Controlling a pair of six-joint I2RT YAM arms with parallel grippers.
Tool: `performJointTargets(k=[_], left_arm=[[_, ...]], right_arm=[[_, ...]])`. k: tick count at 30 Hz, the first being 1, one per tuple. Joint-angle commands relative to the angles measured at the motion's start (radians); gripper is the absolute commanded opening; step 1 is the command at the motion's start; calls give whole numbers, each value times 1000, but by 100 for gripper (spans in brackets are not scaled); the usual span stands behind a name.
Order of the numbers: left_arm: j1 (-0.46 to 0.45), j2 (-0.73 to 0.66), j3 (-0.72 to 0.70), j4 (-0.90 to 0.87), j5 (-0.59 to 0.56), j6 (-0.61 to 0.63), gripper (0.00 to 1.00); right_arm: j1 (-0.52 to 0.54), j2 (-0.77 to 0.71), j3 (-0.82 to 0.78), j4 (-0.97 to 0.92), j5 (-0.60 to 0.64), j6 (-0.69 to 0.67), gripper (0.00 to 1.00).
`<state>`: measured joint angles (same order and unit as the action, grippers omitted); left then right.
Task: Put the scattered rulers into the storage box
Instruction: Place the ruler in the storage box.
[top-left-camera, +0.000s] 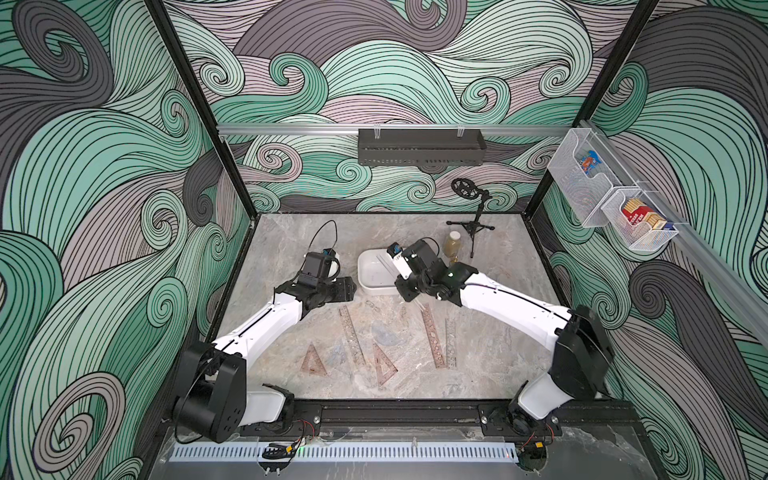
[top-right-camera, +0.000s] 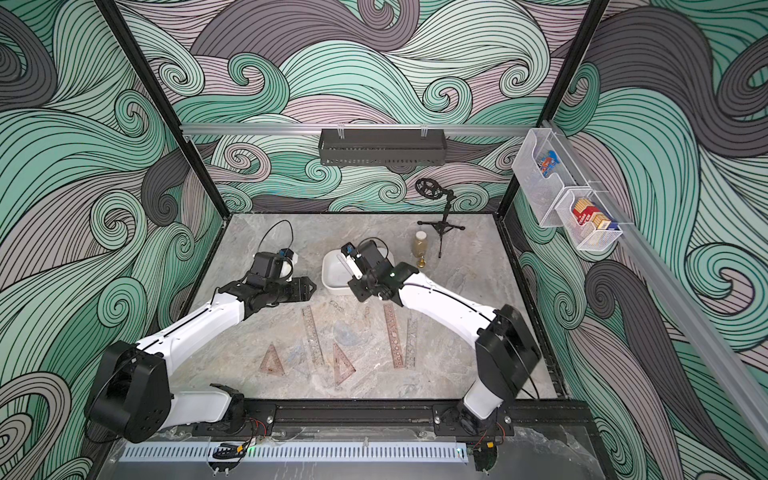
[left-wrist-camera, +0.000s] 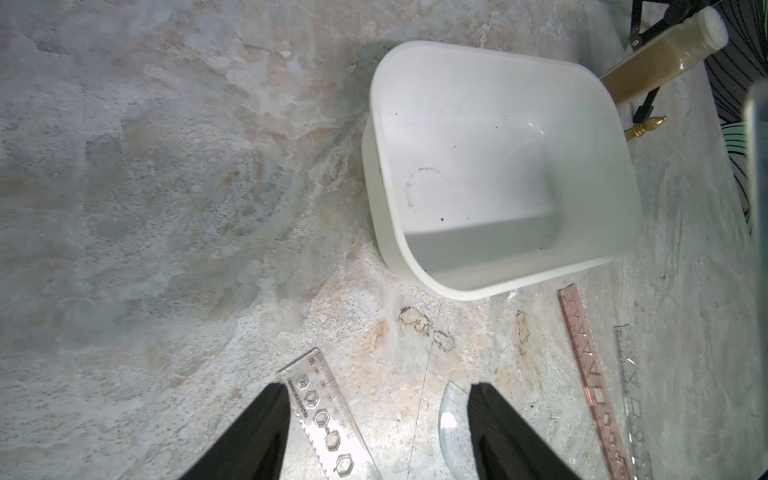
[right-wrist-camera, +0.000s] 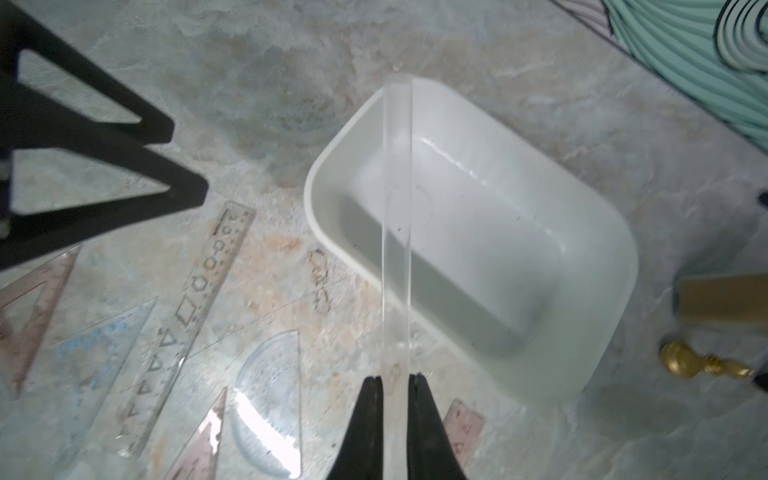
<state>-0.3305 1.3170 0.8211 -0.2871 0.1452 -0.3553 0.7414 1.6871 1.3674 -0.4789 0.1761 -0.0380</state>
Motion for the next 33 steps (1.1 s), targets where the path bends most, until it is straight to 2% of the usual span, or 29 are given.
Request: performJointTargets(k=[1,5,11,21,28,33], left_arm=[[5,-24,-9,2,-21,-7,72],[5,-38,-21,4,-34,-10,71],[4,-27,-18,8,-44,-10,71],[7,0,-8,11,-46,-10,71],[9,0,-10,11,-46,-10,70],[9,-7,-13,11,-50,-10,70]], right_arm=[[-36,123,126,-54,41,-242,0],[-97,245,267,-50,16,-385,0],[-165,406,436,-51,-51,-477,0],[-169,481,420,-49,-139,-606,0],[-169,521,450,-50,-175,-640,0],[-169,513,415,-46,-194,-638,0]])
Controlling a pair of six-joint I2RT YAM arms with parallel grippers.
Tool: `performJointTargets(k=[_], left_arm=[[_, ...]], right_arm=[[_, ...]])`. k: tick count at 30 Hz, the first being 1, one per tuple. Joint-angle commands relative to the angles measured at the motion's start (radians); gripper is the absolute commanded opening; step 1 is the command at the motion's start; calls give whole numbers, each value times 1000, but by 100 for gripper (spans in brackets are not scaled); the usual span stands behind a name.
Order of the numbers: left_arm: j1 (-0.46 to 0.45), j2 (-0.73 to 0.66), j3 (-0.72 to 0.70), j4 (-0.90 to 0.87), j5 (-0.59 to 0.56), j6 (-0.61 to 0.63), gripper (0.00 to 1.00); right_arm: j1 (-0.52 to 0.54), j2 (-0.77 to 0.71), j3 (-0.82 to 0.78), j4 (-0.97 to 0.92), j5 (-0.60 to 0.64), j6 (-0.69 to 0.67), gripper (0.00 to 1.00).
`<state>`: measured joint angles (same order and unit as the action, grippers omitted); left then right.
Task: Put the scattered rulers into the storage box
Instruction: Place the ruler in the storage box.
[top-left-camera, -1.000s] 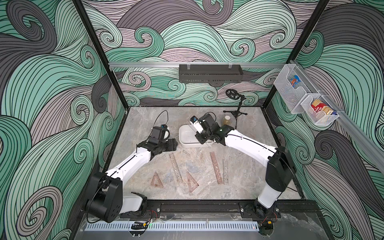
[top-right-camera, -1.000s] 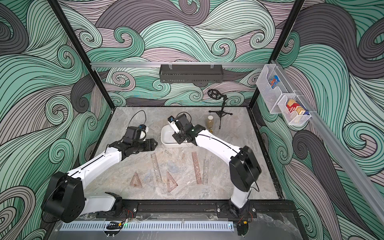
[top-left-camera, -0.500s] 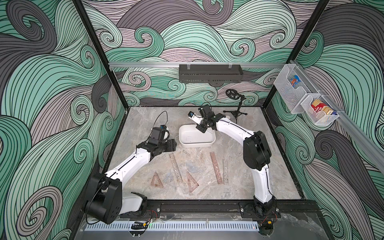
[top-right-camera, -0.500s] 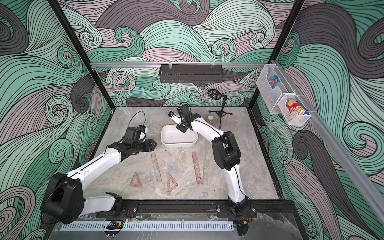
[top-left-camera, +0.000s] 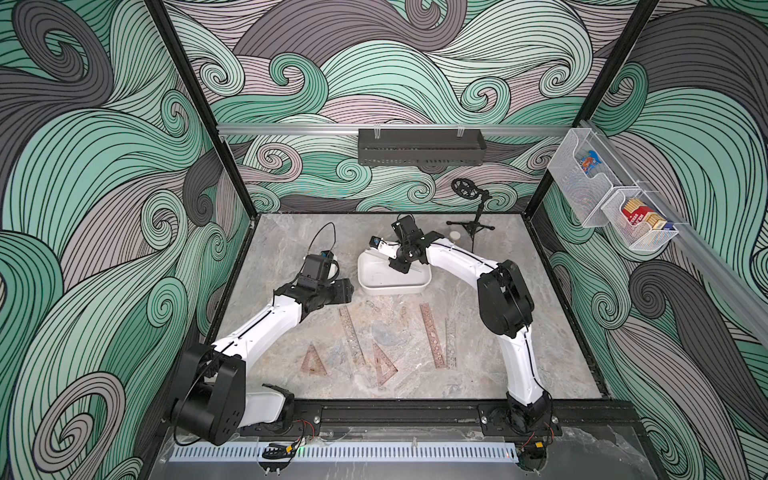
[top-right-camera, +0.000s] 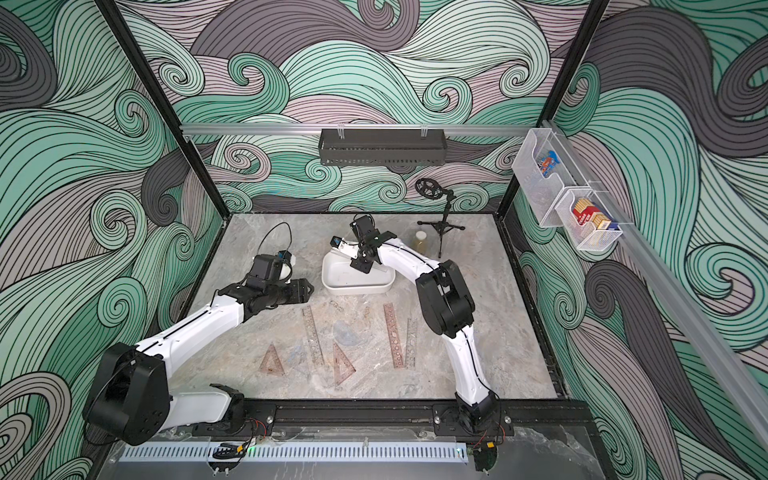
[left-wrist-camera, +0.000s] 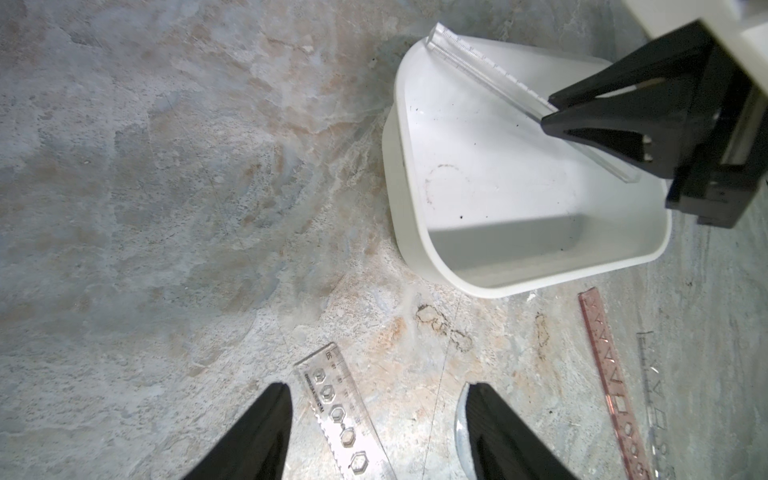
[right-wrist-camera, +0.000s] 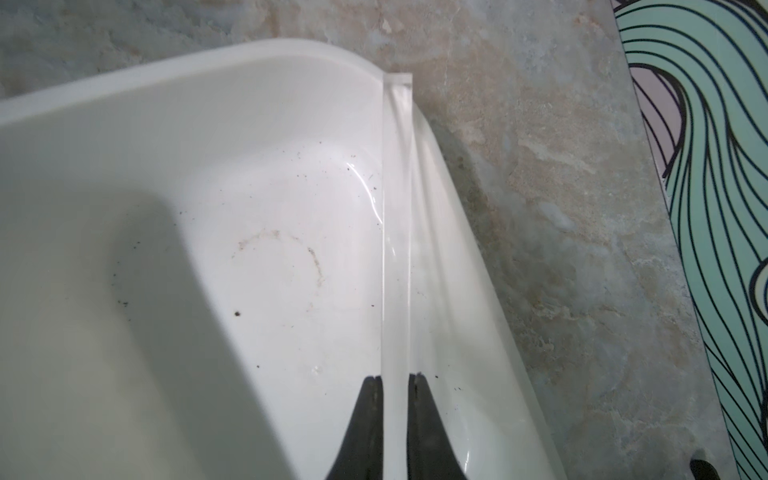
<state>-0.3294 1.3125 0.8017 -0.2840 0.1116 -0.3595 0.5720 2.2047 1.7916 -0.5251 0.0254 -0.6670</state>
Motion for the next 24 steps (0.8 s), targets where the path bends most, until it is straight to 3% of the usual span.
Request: performJointTargets(k=[1,6,13,24], left_arm=[[9,-4,7,8,-18,-7,70],[9,-5,7,6,-20,-10,71],[11,-11,8,8,-24,-10,71],[16,-11,9,9,-21,-11,71]], right_arm=[[0,-11,-21,10,-52,-6,0],[3,-50,-120,96,-70,-24,0],[2,-27,-116,96,-46,-25,1],[-15,20,-64,109,-31,30,21]])
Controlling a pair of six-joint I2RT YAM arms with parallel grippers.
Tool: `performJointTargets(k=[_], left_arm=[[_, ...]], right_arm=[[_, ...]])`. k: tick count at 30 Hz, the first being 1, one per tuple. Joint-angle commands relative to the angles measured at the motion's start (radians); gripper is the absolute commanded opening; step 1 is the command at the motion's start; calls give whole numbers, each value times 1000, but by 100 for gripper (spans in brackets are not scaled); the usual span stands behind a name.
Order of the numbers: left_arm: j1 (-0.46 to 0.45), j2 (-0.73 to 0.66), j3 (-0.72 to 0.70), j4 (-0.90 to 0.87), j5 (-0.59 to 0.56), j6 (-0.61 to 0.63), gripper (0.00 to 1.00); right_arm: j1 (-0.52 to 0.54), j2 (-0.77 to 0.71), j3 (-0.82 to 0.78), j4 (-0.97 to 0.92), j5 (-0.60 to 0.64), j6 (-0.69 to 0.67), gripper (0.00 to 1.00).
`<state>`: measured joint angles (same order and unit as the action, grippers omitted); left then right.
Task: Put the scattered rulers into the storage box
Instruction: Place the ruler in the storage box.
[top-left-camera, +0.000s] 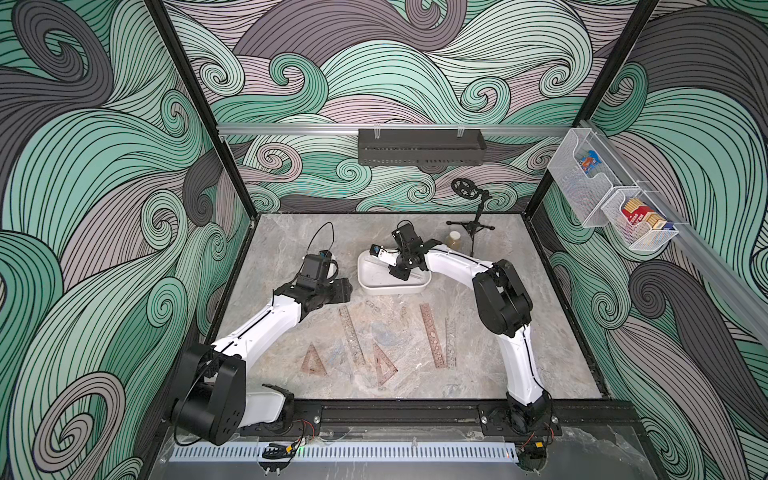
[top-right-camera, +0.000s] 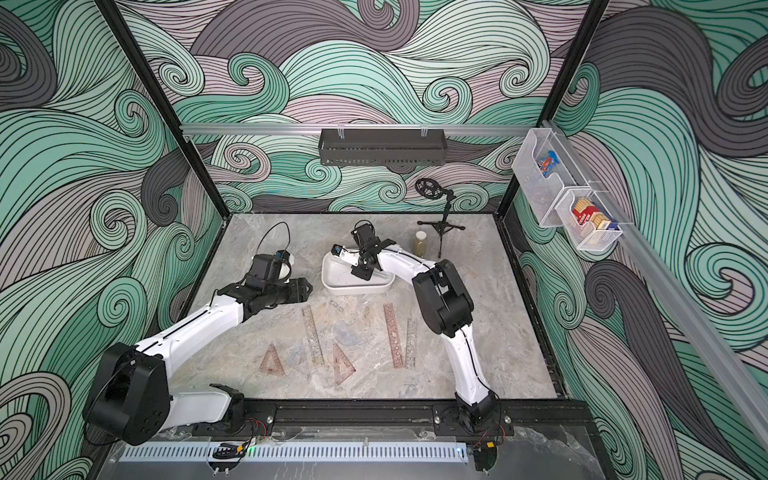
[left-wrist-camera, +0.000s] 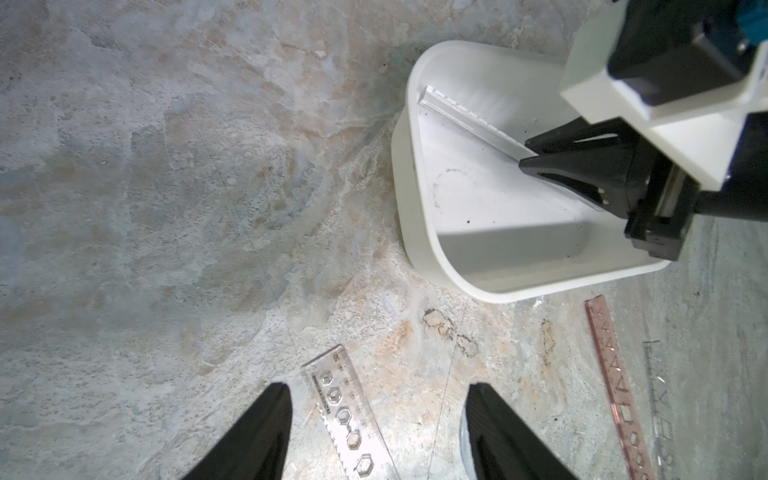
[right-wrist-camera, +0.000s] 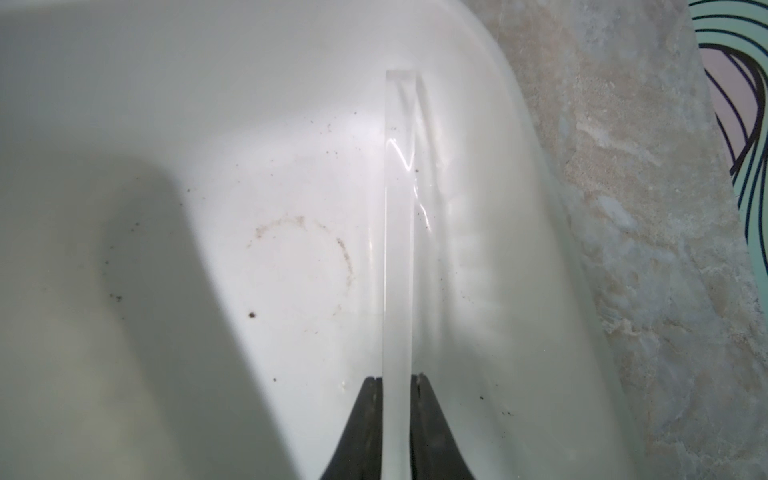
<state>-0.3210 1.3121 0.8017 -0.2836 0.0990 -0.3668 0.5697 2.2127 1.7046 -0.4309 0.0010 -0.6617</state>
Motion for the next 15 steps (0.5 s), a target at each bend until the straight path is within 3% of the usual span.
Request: performJointTargets(k=[1,7,10,15], left_arm=[[9,-11,9,9,-10,-4,71],[14,-10,16,12,-3,-4,71],[16,-19,12,12,3,-5,71],[12,-38,-9,20,68,-21,71]], right_arm=[[-13,11,25,17,-6,25,24],[-12,8,57,23,16,46,39],[-11,-16,73,21,53,89,41],[-11,-160,35,20,119,348,42]])
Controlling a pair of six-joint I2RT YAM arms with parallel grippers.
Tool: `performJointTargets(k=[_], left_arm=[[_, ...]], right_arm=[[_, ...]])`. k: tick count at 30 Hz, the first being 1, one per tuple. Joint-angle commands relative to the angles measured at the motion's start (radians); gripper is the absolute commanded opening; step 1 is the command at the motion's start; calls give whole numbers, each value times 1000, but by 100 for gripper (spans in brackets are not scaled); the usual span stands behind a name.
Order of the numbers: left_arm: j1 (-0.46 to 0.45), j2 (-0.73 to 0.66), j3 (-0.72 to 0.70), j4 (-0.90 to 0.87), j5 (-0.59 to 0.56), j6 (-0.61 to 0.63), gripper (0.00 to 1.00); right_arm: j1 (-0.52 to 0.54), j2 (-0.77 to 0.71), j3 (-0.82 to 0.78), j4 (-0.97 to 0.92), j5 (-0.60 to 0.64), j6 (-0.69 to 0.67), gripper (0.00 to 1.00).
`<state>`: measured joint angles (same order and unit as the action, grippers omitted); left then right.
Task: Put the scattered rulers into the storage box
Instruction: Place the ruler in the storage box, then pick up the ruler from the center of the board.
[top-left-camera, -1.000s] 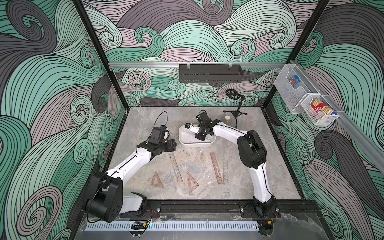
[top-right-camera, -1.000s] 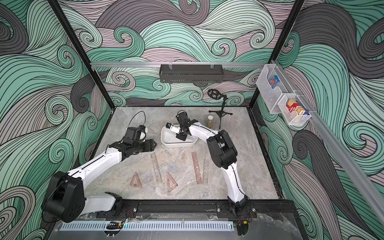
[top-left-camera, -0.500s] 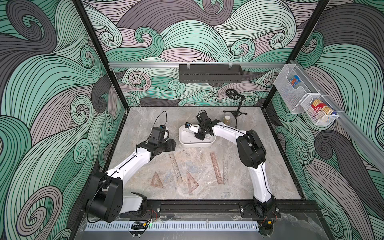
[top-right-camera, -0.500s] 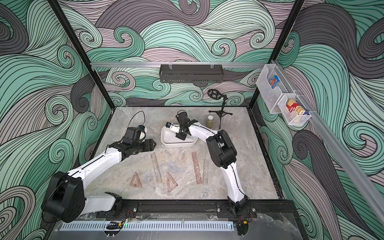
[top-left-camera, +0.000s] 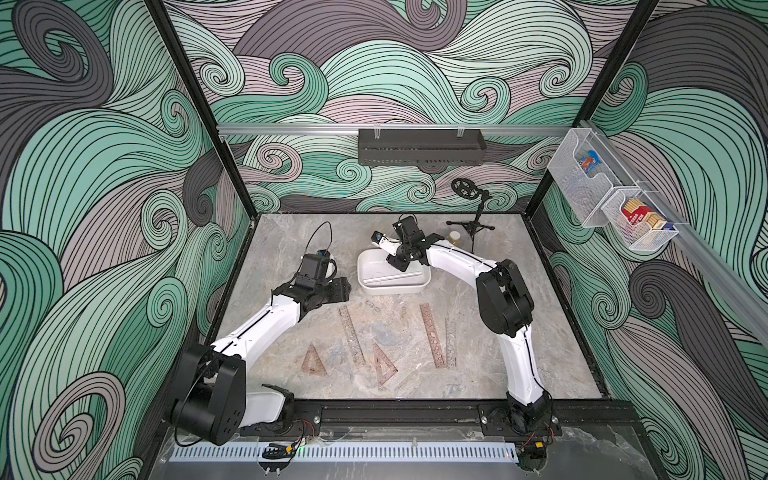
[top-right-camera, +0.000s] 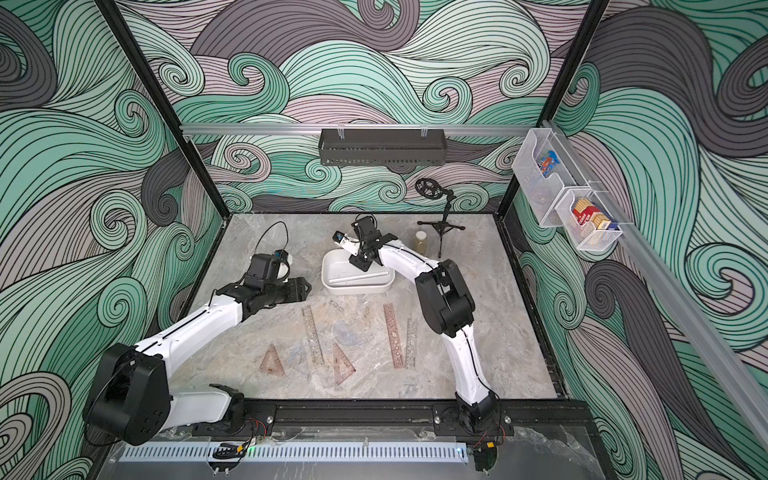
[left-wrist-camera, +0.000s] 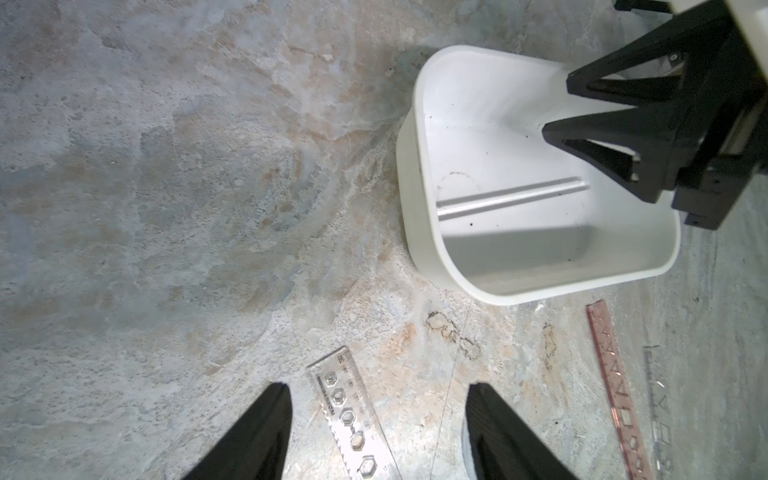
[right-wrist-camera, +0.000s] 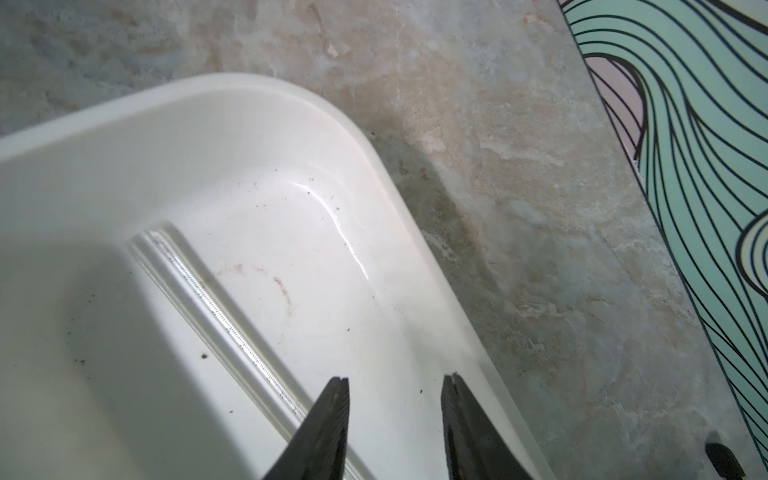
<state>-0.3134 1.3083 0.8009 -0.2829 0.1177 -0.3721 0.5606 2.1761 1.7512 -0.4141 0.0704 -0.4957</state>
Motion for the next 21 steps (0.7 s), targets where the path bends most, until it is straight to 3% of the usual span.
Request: performJointTargets(k=[1,4,11,15,21], left_arm=[[2,-45,-18,29,77,-24,71],[-4,-82,-71,79,162,-79,72],[-30,-123,-165,120,211,-141,74],[-46,-128,-188,136,223,-171,74],[-47,-117,-203,165,227,-190,75]], right_arm=[[-2,-174,-54,3,38,239,42],[21,-346,-259,58,-15,360,41],[240,-662,-729,193,55,494,59],[382,-686,-851,240,108,563,64],[535,-588,-917,281,229,588,76]])
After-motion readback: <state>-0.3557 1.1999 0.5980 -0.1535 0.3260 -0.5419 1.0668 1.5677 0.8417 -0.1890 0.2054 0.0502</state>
